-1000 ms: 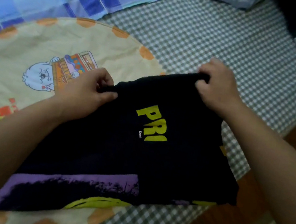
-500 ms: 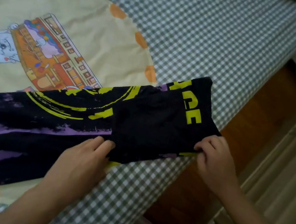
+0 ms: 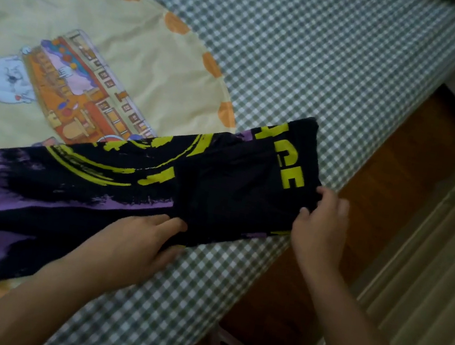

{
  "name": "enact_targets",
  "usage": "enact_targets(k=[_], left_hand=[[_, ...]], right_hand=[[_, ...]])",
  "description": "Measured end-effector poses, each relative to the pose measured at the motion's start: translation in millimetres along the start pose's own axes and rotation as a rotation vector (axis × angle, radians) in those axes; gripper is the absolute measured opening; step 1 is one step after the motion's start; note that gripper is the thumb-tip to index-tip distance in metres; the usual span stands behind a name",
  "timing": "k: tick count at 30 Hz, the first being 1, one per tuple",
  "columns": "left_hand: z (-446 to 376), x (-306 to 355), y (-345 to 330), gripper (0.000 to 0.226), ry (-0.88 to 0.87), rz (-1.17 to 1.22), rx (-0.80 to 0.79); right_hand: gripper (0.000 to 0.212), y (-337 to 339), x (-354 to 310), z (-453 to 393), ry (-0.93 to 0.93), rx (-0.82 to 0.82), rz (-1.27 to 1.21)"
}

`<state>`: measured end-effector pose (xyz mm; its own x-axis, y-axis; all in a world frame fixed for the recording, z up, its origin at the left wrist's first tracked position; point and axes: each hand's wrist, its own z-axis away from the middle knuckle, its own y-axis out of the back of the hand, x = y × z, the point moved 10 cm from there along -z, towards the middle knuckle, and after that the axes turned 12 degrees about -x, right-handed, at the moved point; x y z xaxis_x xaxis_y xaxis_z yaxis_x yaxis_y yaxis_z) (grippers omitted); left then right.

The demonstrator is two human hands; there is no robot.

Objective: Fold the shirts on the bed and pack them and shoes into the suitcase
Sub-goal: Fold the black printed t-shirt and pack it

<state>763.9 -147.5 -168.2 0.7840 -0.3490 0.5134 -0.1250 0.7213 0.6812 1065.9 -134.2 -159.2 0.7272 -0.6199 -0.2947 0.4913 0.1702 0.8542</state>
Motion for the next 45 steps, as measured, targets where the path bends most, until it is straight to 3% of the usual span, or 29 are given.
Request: enact_targets(k=[3, 6, 8, 10, 12, 13, 18, 22, 25, 27, 30, 32, 33, 35, 37, 41, 43, 45], left_hand=[[11, -4, 14, 0.046, 0.018, 0.090, 0.117], [57, -22, 22, 0.033, 0.095, 0.019, 0.367], [110, -71, 19, 0.031, 0.330, 0.013, 0.516], [183, -144, 7, 0.039, 0.680, 0.137, 0.651], [249, -211, -18, 0.052, 0.957, 0.324, 0.678], [270, -236, -30, 0.056, 1.010, 0.376, 0.634], [294, -281, -26, 0.060, 0.840, 0.101, 0.547], [283, -276, -10, 0.033, 0.585, -0.176, 0.513], [307, -285, 7, 0.014, 0.527, -0.093, 0.647], [326, -288, 13, 0.011, 0.478, -0.016, 0.717], [332, -292, -7, 0.012, 0.529, -0.012, 0.578], [329, -319, -35, 0.019, 0.742, 0.156, 0.439], [330, -333, -44, 0.024, 0.824, 0.342, 0.452], [320, -350, -55, 0.038, 0.854, 0.833, 0.570], [296, -350, -62, 0.059, 0.828, 1.151, 0.609], [269, -341, -69, 0.072, 0.849, 1.241, 0.518], [271, -344, -68, 0.058, 0.807, 1.361, 0.549], [280, -351, -58, 0.033, 0.737, 1.370, 0.585]], right_hand=[[0.042, -15, -86, 26, 0.380, 0.130, 0.102], [0.039, -80, -179, 75, 0.762, -0.057, 0.072], [0.043, -131, -213, 119, 0.915, -0.197, 0.130], [0.051, -172, -221, 154, 0.962, -0.281, 0.225], [0.059, -194, -218, 174, 0.976, -0.312, 0.294], [0.061, -198, -216, 180, 0.986, -0.309, 0.310], [0.055, -188, -226, 200, 1.072, -0.142, 0.291], [0.057, -201, -243, 219, 1.118, -0.119, 0.400], [0.066, -189, -244, 211, 1.005, -0.073, 0.357], [0.056, -176, -243, 212, 0.966, -0.036, 0.276], [0.041, -178, -239, 220, 0.977, -0.067, 0.312], [0.038, -188, -235, 226, 0.976, -0.127, 0.360], [0.035, -189, -235, 229, 0.978, -0.137, 0.359], [0.023, -185, -245, 236, 1.009, -0.124, 0.309], [0.031, -186, -259, 239, 1.008, -0.130, 0.271], [0.049, -219, -266, 246, 0.889, -0.358, 0.487], [0.045, -230, -263, 260, 0.955, -0.460, 0.594], [0.023, -217, -270, 278, 1.152, -0.404, 0.564]])
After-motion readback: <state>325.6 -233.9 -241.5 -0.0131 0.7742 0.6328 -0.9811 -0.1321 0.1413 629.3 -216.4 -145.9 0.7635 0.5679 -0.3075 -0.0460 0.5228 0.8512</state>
